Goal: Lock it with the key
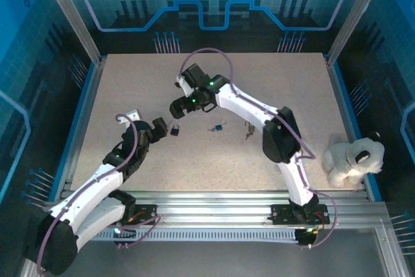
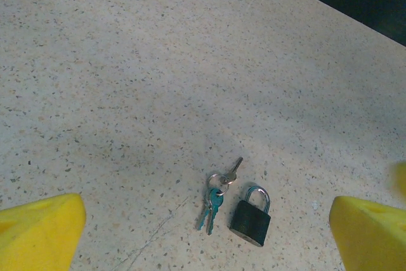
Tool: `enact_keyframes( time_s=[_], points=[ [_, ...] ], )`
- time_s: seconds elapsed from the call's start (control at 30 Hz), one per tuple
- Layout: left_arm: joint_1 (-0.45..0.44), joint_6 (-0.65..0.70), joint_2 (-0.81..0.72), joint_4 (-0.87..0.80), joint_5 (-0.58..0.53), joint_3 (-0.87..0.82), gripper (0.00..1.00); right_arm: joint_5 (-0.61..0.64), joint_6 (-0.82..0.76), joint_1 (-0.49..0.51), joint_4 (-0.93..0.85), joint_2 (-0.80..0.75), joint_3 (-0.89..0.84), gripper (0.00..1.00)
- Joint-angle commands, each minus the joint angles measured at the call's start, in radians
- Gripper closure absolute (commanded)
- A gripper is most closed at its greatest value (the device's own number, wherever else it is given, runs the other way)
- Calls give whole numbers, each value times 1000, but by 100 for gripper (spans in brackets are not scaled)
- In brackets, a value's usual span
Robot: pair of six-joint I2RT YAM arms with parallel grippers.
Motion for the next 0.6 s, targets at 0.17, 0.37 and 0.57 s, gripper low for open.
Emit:
enact_keyframes(
  time_s=[0.17, 0.37, 0.57],
  points=[
    [7, -11, -27, 77, 32, -44, 1, 435, -41, 89, 188, -463, -347, 0],
    [6, -31, -31, 88, 47, -52, 1, 441, -8, 91, 377, -726, -663, 0],
    [6, -65, -71, 90, 71, -64, 1, 467, 155, 84, 338, -783, -786, 0]
  ],
)
